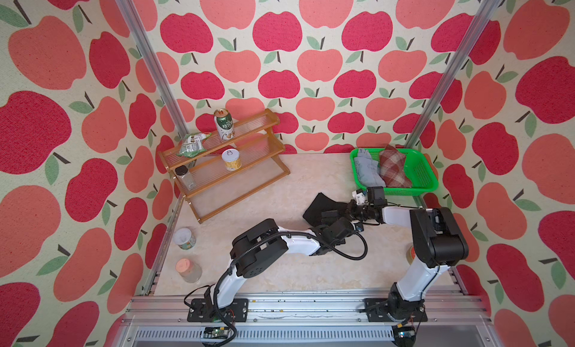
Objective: Roll up the skirts
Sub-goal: Roll the skirt at the center of the board.
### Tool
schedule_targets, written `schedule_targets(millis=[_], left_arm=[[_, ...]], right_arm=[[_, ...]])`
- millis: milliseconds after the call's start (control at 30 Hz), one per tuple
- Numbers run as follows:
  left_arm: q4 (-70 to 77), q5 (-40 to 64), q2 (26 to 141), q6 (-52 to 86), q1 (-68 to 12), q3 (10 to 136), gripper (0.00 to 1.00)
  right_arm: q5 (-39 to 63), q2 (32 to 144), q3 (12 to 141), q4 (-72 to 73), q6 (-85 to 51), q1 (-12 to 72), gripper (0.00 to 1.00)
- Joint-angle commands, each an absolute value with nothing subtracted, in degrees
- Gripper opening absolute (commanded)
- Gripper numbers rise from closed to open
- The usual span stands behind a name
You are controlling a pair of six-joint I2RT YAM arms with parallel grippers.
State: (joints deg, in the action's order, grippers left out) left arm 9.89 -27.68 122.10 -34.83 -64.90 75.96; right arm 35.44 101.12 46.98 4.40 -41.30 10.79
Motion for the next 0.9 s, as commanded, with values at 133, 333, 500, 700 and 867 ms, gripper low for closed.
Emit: schedule_targets(millis=[133, 333, 500, 700, 867], left_arm=[[-3.6, -30.0, 127.7, -32.4, -64.8, 80.1, 0.39], [-6.4, -30.2, 129.6, -31.4, -64.9, 81.8, 0.13], [-7.7, -22.2, 127.0, -24.9, -62.7, 81.4, 0.09], [-7.7, -4.5, 121.4, -15.7, -57.2, 79.0, 0.09], [-8.3, 8.1, 121.5, -8.4, -52.6, 79.3, 0.1]], right_arm=[[35.9, 99.1, 46.5, 2.4, -39.4, 8.8, 0.0], [36.6, 99.1, 46.8, 2.2, -39.6, 8.0, 0.0], [37.4, 97.6, 47.1, 1.8, -39.4, 6.8, 0.27], [40.5, 95.3, 45.4, 3.8, -40.3, 3.2, 0.59], [44.7, 94.6, 41.7, 10.5, -43.8, 0.6, 0.68]])
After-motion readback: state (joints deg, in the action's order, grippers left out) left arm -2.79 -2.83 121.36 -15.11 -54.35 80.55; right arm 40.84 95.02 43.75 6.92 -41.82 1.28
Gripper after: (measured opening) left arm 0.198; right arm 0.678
